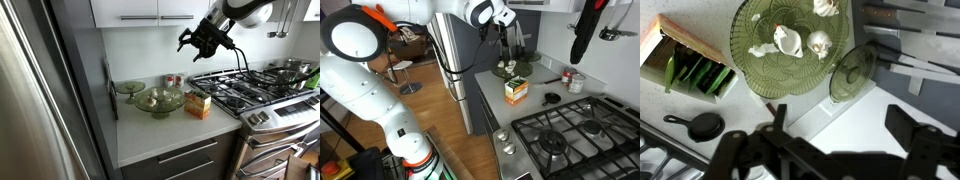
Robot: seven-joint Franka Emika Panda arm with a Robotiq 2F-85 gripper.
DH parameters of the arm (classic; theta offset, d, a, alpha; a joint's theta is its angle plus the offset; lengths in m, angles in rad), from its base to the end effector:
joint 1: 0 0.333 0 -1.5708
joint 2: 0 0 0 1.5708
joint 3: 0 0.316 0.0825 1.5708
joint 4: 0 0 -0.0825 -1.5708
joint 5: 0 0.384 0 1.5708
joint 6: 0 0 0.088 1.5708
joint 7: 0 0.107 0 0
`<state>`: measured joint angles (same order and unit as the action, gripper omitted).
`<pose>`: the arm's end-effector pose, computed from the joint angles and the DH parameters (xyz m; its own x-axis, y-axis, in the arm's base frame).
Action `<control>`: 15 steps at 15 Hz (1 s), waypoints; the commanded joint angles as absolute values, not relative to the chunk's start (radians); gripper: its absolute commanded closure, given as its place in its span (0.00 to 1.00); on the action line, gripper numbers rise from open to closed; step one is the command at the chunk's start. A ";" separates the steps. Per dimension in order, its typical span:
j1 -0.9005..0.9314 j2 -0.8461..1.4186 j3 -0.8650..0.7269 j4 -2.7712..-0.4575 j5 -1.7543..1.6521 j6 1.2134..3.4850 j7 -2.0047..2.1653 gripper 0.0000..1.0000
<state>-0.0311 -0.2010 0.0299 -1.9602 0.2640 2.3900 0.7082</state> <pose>0.5447 0.0031 0.6340 0.5766 -0.7722 0.2669 -0.5605 -0.6115 -0.5585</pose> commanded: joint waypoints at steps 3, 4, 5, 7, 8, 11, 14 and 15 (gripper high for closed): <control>-0.051 -0.196 0.016 -1.915 0.263 2.398 0.834 0.00; -0.055 -0.191 0.015 -1.899 0.263 2.402 0.865 0.00; -0.056 -0.188 0.014 -1.888 0.263 2.402 0.882 0.00; -0.056 -0.182 0.014 -1.881 0.263 2.403 0.893 0.00; -0.056 -0.180 0.014 -1.881 0.262 2.404 0.895 0.00; -0.043 -0.150 0.009 -1.860 0.367 2.568 0.918 0.00; -0.024 -0.120 0.004 -1.828 0.476 2.719 0.895 0.00; -0.015 -0.107 0.001 -1.809 0.520 2.748 0.878 0.00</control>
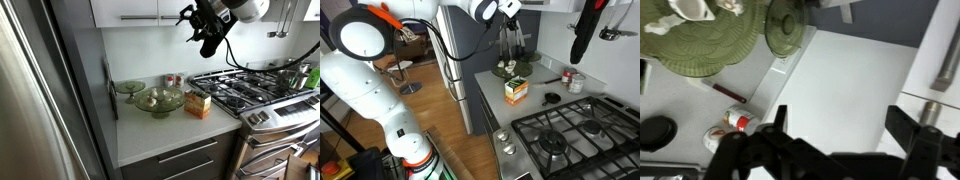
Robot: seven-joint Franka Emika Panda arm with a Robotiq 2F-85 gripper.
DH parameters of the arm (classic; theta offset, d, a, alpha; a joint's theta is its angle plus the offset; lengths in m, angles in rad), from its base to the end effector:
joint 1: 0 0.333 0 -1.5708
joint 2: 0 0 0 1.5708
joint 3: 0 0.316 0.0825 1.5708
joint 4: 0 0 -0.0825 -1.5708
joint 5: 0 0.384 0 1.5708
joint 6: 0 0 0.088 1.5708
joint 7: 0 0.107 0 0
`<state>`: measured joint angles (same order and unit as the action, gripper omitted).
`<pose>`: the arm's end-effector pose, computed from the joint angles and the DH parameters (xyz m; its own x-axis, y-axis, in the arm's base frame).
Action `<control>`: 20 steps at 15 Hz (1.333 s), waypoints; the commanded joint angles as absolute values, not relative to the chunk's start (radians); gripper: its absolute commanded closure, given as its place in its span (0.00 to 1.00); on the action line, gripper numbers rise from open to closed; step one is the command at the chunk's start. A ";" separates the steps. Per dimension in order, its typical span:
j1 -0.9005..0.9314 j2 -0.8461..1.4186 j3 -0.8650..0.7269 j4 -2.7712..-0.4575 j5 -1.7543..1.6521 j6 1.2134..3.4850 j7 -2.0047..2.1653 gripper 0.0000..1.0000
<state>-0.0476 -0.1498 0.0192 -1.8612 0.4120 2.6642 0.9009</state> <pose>0.5635 -0.0267 0.6930 0.2823 -0.9472 0.1522 -0.4891 -0.2786 -0.8266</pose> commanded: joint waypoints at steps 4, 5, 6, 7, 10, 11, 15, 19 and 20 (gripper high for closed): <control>-0.007 -0.068 0.008 -1.745 0.655 2.802 0.806 0.00; -0.012 -0.059 0.010 -1.732 0.662 2.802 0.801 0.00; -0.012 -0.047 0.004 -1.716 0.642 2.799 0.815 0.00; -0.017 -0.038 0.005 -1.704 0.628 2.801 0.826 0.00; -0.029 0.001 -0.002 -1.661 0.576 2.805 0.866 0.00; -0.030 0.013 -0.006 -1.646 0.572 2.794 0.868 0.00; -0.031 0.062 -0.020 -1.589 0.517 2.782 0.911 0.00; -0.030 0.095 -0.027 -1.529 0.463 2.730 0.981 0.00; -0.030 0.100 -0.027 -1.514 0.456 2.705 0.997 0.00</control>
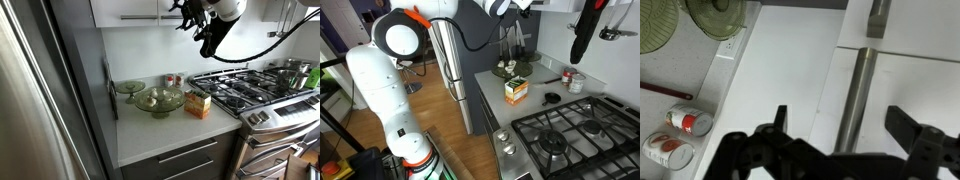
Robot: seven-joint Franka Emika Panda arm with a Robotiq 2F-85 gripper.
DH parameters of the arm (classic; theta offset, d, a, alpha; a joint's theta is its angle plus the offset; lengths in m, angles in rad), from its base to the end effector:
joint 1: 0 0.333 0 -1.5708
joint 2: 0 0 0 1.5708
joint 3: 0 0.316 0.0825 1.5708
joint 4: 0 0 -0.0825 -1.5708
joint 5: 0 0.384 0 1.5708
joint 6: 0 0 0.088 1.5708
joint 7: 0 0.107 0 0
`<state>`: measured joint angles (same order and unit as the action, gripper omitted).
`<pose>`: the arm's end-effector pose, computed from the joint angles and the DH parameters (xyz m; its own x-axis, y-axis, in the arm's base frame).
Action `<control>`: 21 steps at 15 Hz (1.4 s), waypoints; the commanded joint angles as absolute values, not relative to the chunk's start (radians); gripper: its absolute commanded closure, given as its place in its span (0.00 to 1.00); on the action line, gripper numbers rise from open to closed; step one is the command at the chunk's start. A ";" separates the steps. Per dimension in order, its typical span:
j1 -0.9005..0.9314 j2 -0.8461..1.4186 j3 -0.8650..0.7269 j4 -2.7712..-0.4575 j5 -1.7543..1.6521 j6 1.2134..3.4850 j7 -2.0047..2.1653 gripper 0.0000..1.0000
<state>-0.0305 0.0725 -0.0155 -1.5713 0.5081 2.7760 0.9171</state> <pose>0.6264 -0.0498 0.7252 0.1801 -0.9791 0.0949 -0.3594 -0.1553 -0.9202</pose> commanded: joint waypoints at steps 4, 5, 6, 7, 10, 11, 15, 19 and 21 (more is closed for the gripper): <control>-0.028 0.113 -0.035 -1.470 0.381 2.592 1.075 0.00; -0.027 0.117 -0.037 -1.459 0.367 2.564 1.090 0.00; -0.027 0.122 -0.039 -1.447 0.346 2.530 1.108 0.00; -0.026 0.128 -0.041 -1.437 0.326 2.502 1.127 0.00; -0.025 0.145 -0.045 -1.396 0.278 2.424 1.174 0.00; -0.026 0.146 -0.043 -1.383 0.277 2.397 1.179 0.00; -0.043 0.124 -0.041 -1.359 0.296 2.226 1.121 0.00; -0.058 0.105 -0.047 -1.342 0.293 2.080 1.109 0.00; -0.068 0.092 -0.046 -1.349 0.322 2.038 1.067 0.00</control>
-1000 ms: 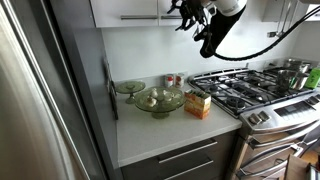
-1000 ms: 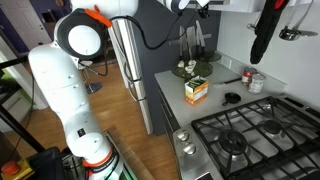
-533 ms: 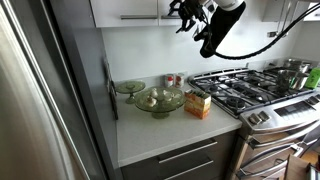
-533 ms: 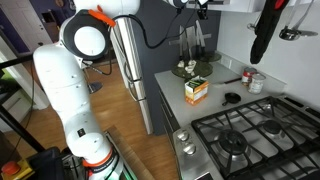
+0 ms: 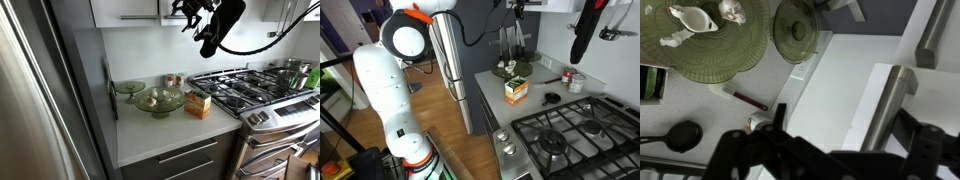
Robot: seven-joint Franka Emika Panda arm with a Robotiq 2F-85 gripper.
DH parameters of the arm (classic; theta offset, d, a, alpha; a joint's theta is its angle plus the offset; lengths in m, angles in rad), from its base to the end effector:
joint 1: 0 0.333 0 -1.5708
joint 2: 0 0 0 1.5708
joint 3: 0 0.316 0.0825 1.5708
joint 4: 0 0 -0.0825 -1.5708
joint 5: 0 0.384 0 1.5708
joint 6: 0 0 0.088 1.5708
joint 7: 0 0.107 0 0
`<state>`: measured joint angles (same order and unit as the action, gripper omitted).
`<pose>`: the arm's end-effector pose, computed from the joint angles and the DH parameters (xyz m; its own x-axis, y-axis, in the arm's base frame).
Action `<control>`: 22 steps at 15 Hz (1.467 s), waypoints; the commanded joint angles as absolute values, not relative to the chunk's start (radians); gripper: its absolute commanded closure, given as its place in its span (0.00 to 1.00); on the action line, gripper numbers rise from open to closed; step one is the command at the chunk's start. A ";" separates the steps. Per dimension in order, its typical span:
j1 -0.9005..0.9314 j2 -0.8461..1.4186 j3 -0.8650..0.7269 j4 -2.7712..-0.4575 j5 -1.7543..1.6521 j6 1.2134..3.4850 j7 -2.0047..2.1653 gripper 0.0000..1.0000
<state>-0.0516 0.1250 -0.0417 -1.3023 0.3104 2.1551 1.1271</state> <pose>0.6247 -0.0436 0.7534 0.2735 -0.9619 0.0062 -0.6802 -0.1980 -0.7058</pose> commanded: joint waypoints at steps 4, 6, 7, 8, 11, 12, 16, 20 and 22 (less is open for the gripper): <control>-0.090 0.052 -0.052 -1.394 0.362 2.006 0.977 0.00; -0.106 0.021 -0.058 -1.427 0.400 1.981 0.921 0.00; -0.111 0.010 -0.061 -1.441 0.415 1.969 0.895 0.00; -0.119 -0.005 -0.066 -1.459 0.440 1.948 0.867 0.00; -0.133 -0.028 -0.083 -1.479 0.439 1.893 0.841 0.00; -0.134 -0.032 -0.086 -1.478 0.419 1.875 0.844 0.00; -0.139 -0.048 -0.090 -1.472 0.417 1.793 0.824 0.00; -0.145 -0.066 -0.101 -1.465 0.386 1.721 0.807 0.00; -0.144 -0.068 -0.103 -1.461 0.369 1.698 0.789 0.00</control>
<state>-0.1309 -0.0313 -0.0895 -1.3870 0.4290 1.7931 0.8409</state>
